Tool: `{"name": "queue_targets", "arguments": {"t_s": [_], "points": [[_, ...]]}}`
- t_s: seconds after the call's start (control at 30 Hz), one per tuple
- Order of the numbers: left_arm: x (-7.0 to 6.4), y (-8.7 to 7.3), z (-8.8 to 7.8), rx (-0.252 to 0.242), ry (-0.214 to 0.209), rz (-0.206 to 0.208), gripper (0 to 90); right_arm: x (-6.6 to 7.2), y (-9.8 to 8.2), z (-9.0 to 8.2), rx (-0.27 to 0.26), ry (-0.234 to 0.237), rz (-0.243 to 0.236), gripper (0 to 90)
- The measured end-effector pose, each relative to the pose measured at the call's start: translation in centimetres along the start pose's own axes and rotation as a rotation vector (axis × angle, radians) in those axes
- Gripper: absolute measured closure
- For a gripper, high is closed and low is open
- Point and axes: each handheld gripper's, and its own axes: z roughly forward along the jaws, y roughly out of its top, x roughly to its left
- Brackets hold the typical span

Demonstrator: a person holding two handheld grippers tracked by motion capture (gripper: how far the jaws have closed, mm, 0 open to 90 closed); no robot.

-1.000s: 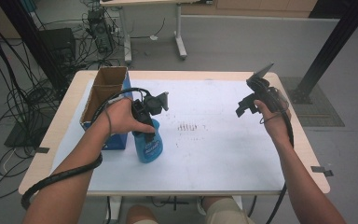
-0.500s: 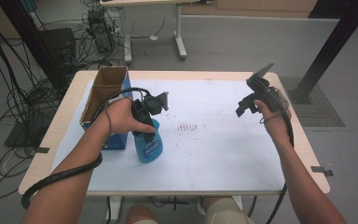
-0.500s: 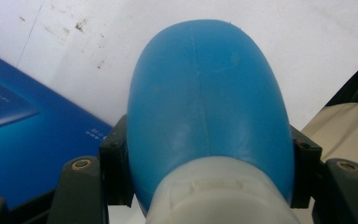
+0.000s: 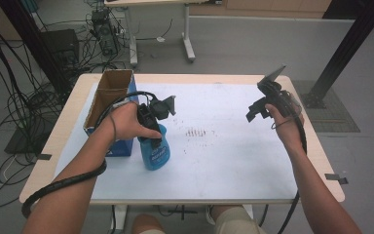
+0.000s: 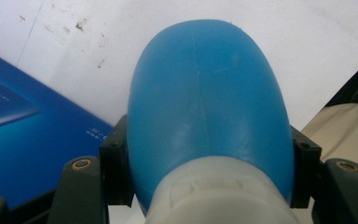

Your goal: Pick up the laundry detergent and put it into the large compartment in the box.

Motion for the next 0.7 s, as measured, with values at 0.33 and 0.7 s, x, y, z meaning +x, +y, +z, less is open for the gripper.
{"name": "queue_targets", "arguments": {"t_s": [0.33,0.7], "points": [[-0.23,0.19,-0.02,0.007,0.006,0.000,37.0,-0.18,-0.20,0.04,-0.001,0.002,0.005,5.6],[0.06,0.16,-0.08,0.009,-0.002,-0.012,37.0,-0.10,-0.31,-0.11,-0.005,0.004,0.000,5.6]]}}
